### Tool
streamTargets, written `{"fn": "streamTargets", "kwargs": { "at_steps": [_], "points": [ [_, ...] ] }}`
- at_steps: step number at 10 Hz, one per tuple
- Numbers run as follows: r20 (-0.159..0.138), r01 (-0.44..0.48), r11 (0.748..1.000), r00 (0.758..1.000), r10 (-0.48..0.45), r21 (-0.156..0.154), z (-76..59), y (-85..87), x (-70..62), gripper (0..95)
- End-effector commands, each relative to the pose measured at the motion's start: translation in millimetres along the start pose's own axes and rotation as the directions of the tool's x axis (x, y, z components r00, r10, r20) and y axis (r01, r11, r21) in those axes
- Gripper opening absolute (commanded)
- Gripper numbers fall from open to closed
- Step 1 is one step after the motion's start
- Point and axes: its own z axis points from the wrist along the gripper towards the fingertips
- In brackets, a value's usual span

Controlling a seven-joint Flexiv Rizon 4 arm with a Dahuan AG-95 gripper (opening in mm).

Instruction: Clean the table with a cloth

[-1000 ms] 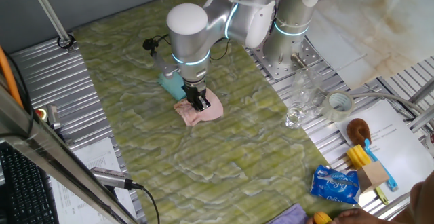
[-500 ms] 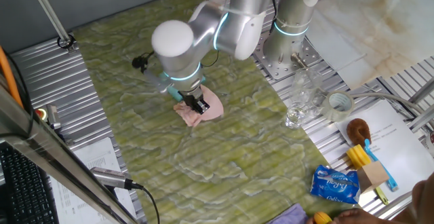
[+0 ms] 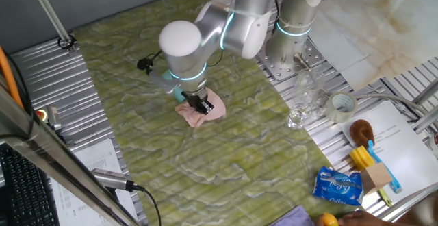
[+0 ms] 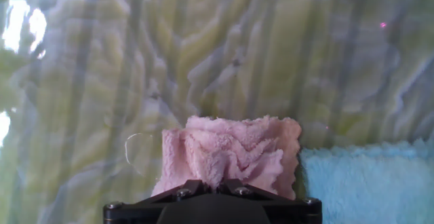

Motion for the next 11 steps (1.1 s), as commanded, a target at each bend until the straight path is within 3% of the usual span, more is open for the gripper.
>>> {"fn": "streamTargets", "kwargs": {
  "at_steps": [1,11],
  "points": [
    [0.021,-0.024,0.999,0.999,0.025,-0.048,-0.3,0.6,0.0,0.0],
    [0.037,-0.055,0.997,0.998,0.057,-0.058,-3.9,22.2,-7.5,0.0]
  ]
}}
